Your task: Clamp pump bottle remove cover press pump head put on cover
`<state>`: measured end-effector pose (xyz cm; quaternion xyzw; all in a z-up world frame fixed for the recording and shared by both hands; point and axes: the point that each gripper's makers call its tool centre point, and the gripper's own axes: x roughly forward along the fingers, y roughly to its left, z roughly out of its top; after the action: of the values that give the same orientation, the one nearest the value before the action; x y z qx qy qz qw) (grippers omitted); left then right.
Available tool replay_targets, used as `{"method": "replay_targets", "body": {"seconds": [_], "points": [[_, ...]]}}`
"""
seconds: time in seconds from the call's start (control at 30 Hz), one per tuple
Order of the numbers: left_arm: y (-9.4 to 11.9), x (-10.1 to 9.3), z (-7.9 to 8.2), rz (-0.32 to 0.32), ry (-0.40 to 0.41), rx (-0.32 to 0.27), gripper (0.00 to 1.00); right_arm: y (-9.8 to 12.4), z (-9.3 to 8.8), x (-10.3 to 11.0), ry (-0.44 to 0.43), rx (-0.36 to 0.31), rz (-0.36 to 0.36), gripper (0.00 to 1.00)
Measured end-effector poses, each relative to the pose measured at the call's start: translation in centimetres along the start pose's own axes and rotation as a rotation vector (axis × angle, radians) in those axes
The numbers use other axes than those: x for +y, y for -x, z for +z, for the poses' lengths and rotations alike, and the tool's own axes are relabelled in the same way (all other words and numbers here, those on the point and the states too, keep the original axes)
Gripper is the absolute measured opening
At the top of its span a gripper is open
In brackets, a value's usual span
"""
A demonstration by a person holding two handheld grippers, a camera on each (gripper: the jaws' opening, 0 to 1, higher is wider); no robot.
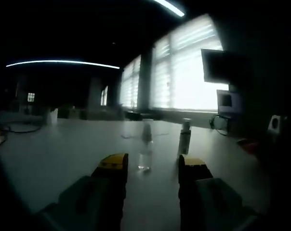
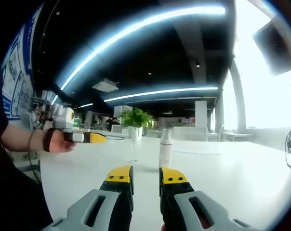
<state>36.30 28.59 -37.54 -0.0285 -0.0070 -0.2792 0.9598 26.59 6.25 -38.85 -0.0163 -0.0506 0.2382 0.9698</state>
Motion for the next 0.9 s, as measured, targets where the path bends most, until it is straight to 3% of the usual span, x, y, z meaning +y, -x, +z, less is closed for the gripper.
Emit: {"method": "replay_targets", "body": {"seconds": [0.37,0.53,0.73,0.9], "points": [[-2.8,0.6,-0.3,0.013,-0.062,0.016,0.33,0.0,0.0,-0.1,0.001,0.001,0.0,0.16],[-4.0,0.0,-0.6,-0.007,-0.058,0.02,0.34,0.0,0.1,0.4,0.001,0.0,0.001,0.16],[-5.2,1.0,-1.1,0.003,-0.027,0.025,0.34,0.1,0.3,0.6,-0.001,-0.002,0.002,0.16],[-5.9,-0.5,-1.1,-0.017,-0.066,0.033,0.34,0.1,0.3,0.6,0.0,-0.002,0.003,0.16]]}}
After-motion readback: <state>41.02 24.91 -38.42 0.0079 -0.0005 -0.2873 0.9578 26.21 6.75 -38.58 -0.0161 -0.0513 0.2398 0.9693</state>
